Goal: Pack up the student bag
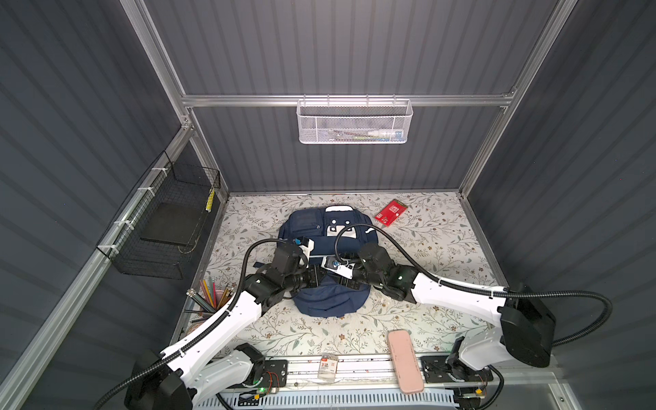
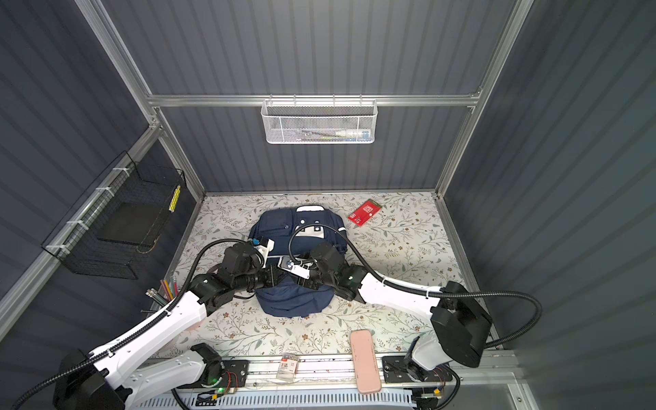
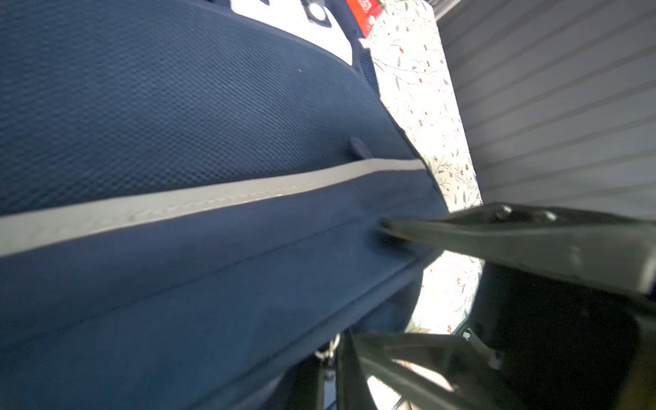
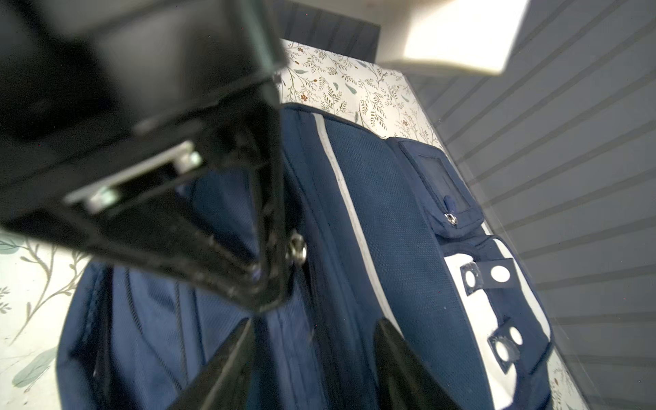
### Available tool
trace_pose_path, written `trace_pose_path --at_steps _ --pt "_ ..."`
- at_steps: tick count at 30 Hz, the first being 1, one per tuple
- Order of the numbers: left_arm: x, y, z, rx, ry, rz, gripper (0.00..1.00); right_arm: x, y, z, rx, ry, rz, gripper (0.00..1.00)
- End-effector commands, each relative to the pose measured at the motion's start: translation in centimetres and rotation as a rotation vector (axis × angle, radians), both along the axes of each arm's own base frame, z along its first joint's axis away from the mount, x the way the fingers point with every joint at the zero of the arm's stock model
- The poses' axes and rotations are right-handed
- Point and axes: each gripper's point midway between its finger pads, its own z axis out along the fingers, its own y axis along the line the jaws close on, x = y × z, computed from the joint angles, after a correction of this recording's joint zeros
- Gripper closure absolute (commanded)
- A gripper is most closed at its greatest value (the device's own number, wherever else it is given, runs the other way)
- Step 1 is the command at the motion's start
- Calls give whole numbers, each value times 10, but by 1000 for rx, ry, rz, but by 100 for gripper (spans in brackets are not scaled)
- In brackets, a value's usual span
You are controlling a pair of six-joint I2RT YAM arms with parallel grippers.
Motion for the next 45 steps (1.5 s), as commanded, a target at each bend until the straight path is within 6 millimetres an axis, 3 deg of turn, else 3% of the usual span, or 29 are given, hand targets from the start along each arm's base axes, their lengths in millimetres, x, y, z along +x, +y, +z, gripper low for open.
trace_pose_path --at_steps 1,3,4,5,9,13,17,22,28,29,32,35,38,45 --pt "4 -16 20 -82 -71 -13 100 11 -4 -20 -110 -27 -12 58" --pt "6 -10 12 -67 -64 18 100 12 -10 -28 -136 -15 -2 87" --pt "7 -4 10 -29 -68 35 100 11 -14 -29 -136 -13 2 96" --pt "8 5 9 23 -80 57 100 8 -18 -29 -131 -18 9 99" --pt "18 53 17 205 -148 176 100 6 -40 -27 -120 -42 2 100" --pt "34 88 20 183 -116 236 100 2 -53 -25 -109 -16 26 100" --pt "54 114 -10 217 -43 287 100 1 -58 -24 -109 -56 33 100" --pt "53 106 22 148 -127 244 100 16 -74 -20 -72 -47 -35 100" --pt "18 58 17 52 -67 59 100 48 -74 -19 -105 -91 -111 99" --pt "10 49 14 63 -64 31 100 54 -73 -19 -106 -90 -126 96" --pt "-8 24 9 43 -35 -31 100 63 -65 -16 -91 -60 -144 77" --pt "-9 19 16 18 -54 -28 100 45 -46 -2 -18 -23 -67 61" --pt "-7 16 27 10 -69 -37 100 17 -27 9 -6 -74 23 51" --pt "-6 -7 33 -59 -71 -85 100 6 11 6 -48 -81 49 53"
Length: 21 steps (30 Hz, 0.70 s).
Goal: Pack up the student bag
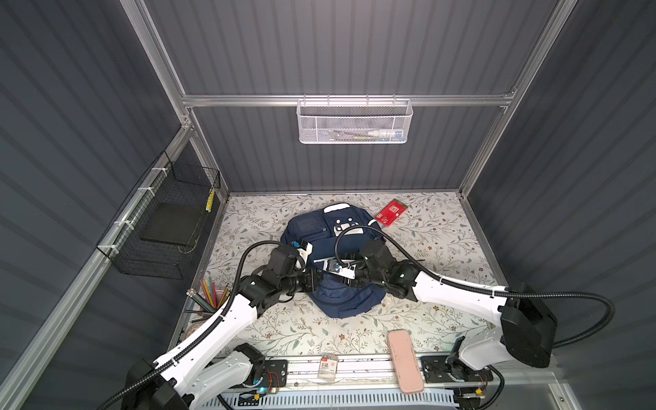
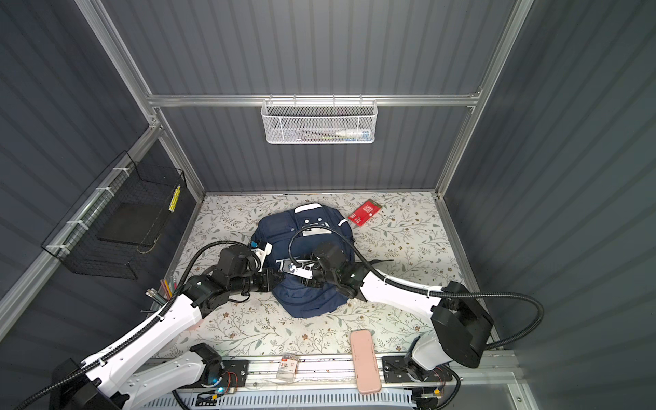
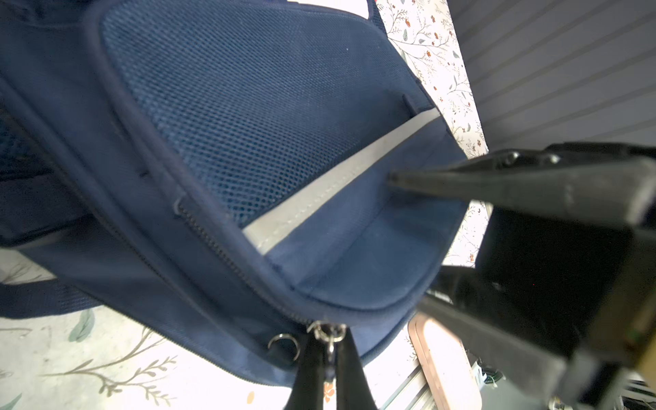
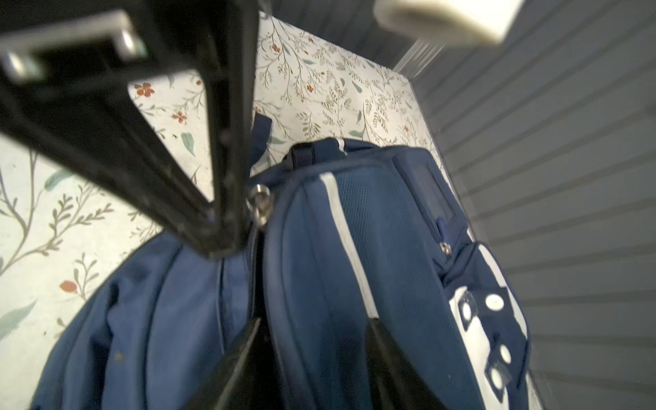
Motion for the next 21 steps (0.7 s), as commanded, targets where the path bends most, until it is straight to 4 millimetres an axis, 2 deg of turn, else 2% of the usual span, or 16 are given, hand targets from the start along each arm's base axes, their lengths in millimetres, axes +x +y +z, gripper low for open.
trace_pose_path --at_steps 1,3,5,7,10,13,18,21 --pt "9 -21 32 -102 -75 -36 100 6 15 -4 -22 5 -26 55" --pt "9 -16 33 -77 -90 -29 100 10 18 -11 -41 10 -42 63" --pt "12 -3 35 -21 -117 13 100 5 15 -19 -67 29 -21 86" --pt "17 14 36 50 -134 73 100 0 10 -22 -66 31 -11 100" --pt "27 34 36 86 -124 136 100 -11 2 -22 -53 19 23 100" --pt "44 54 30 40 -74 175 100 -23 -2 -20 -43 21 66 100" --pt "69 78 43 71 -121 239 100 -35 -7 -28 -78 68 109 100" --pt "83 89 32 107 -91 267 100 -39 -10 -27 -68 68 115 100"
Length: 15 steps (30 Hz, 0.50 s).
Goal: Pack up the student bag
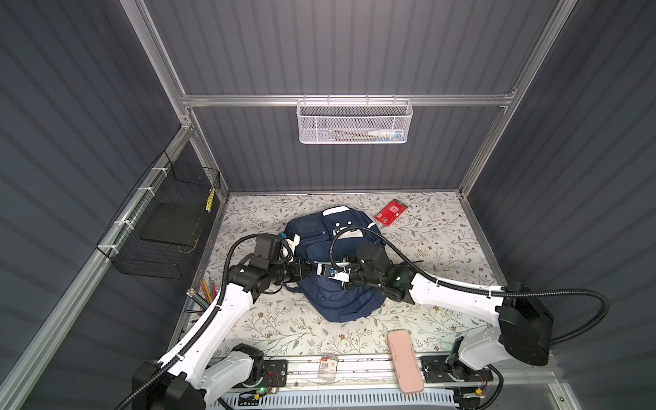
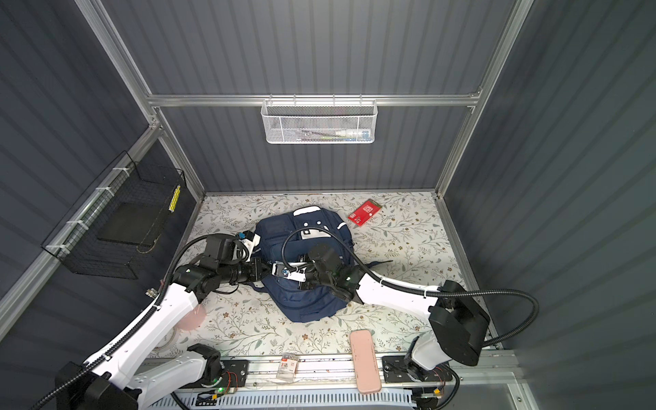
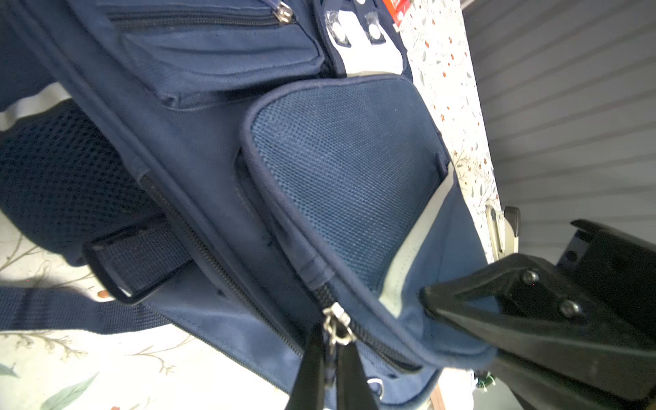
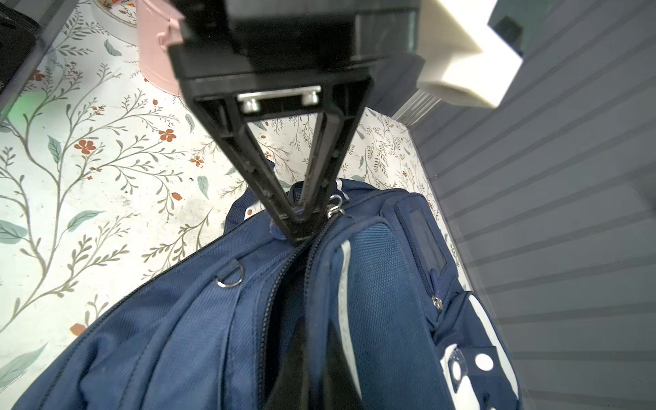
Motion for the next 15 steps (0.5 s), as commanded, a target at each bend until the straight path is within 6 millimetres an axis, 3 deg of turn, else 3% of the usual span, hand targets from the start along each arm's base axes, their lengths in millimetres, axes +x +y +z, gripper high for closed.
trace_pose_path --at_steps 1,5,8,10,11,13,15 --pt "53 44 18 95 -128 193 100 -24 -26 -39 -130 105 35 100" --pt "65 64 5 164 -124 249 100 -26 -32 -36 -123 94 32 100" --pt "68 65 17 161 -159 239 99 -23 -33 -35 -119 92 15 100" --pt "66 58 23 124 -172 216 93 -16 -30 -26 -78 93 -19 85" --pt "64 55 24 111 -173 199 86 -12 -27 -17 -46 96 -47 77" --pt "60 53 25 97 -174 184 59 -3 -25 -1 16 125 -113 66" --pt "54 54 23 108 -169 178 41 -1 -25 6 49 150 -137 61"
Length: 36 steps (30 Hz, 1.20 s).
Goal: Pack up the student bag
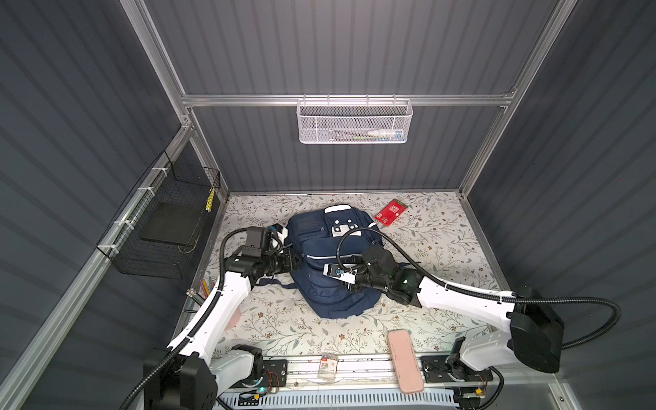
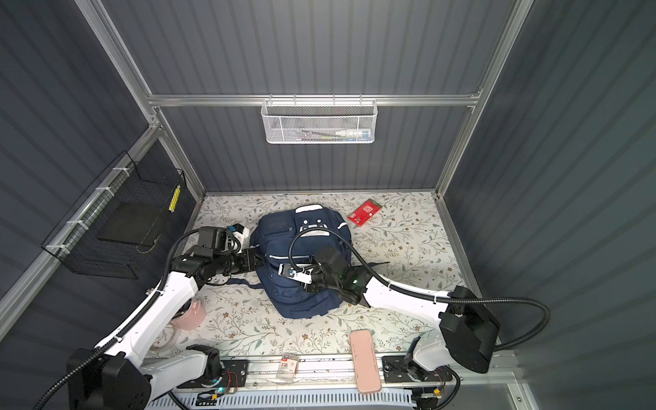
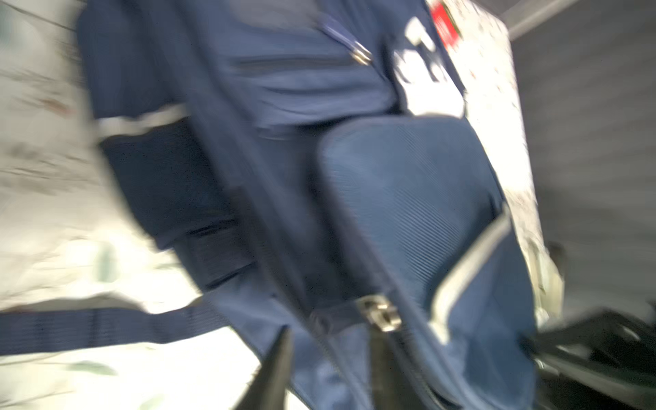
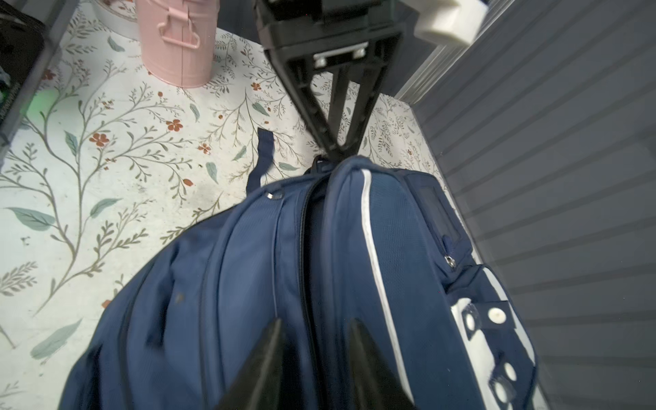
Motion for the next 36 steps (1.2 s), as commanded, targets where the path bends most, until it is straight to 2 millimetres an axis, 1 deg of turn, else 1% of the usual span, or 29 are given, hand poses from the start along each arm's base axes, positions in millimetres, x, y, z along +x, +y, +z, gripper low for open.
trace_pose_path --at_steps 1,3,4,5,6,7,8,9,10,12,14,16,17,19,21,23,26,28,29,30,31,32,34,35,36 --pt "14 12 32 47 -139 44 30 2 -7 8 57 82 -73 60" --pt "8 14 33 65 -140 34 12 -3 -11 9 106 84 -77 50" --pt "7 12 37 62 -150 21 4 -4 -15 10 137 86 -90 47" --pt "5 10 42 54 -161 2 0 -5 -19 14 170 87 -110 44" --pt "4 7 48 46 -175 -13 0 -1 -25 17 204 92 -156 40" --pt "3 3 53 32 -194 -40 0 7 -35 21 249 106 -230 33" --pt "4 -3 57 25 -221 -75 0 19 -47 24 301 139 -328 23" --pt "4 -10 59 36 -249 -115 0 29 -60 26 347 186 -417 16" --pt "3 -24 57 55 -269 -179 0 41 -76 27 397 256 -498 12" --pt "-6 -53 48 191 -300 -319 0 59 -105 24 480 422 -613 11" --pt "-18 -85 44 365 -378 -452 0 73 -134 21 570 592 -713 9" --pt "-27 -108 45 468 -483 -537 0 87 -161 15 628 702 -817 8" --pt "-30 -116 44 512 -515 -574 0 92 -173 13 650 738 -857 7" --pt "-27 -120 35 616 -518 -607 0 98 -190 9 663 767 -905 7" --pt "-23 -119 20 737 -483 -644 0 104 -206 7 678 773 -958 6" --pt "-17 -117 8 855 -471 -648 0 112 -225 7 711 778 -1030 6" --pt "-8 -121 0 901 -471 -648 0 123 -254 1 775 817 -1187 6" --pt "2 -123 1 924 -465 -608 0 131 -268 -5 803 853 -1280 5" --pt "6 -126 2 924 -461 -598 1 136 -274 -9 790 857 -1333 4" --pt "8 -129 2 919 -458 -594 6 140 -278 -15 765 861 -1380 4" --pt "10 -134 2 907 -452 -588 17 148 -282 -20 734 865 -1427 3" --pt "11 -139 0 888 -436 -591 32 155 -285 -26 690 868 -1469 3" --pt "9 -149 -2 838 -414 -604 60 171 -290 -42 610 879 -1555 3" --pt "8 -155 -5 806 -406 -612 63 182 -292 -50 570 883 -1588 3" --pt "6 -159 -7 783 -398 -625 62 192 -292 -55 541 884 -1608 3"
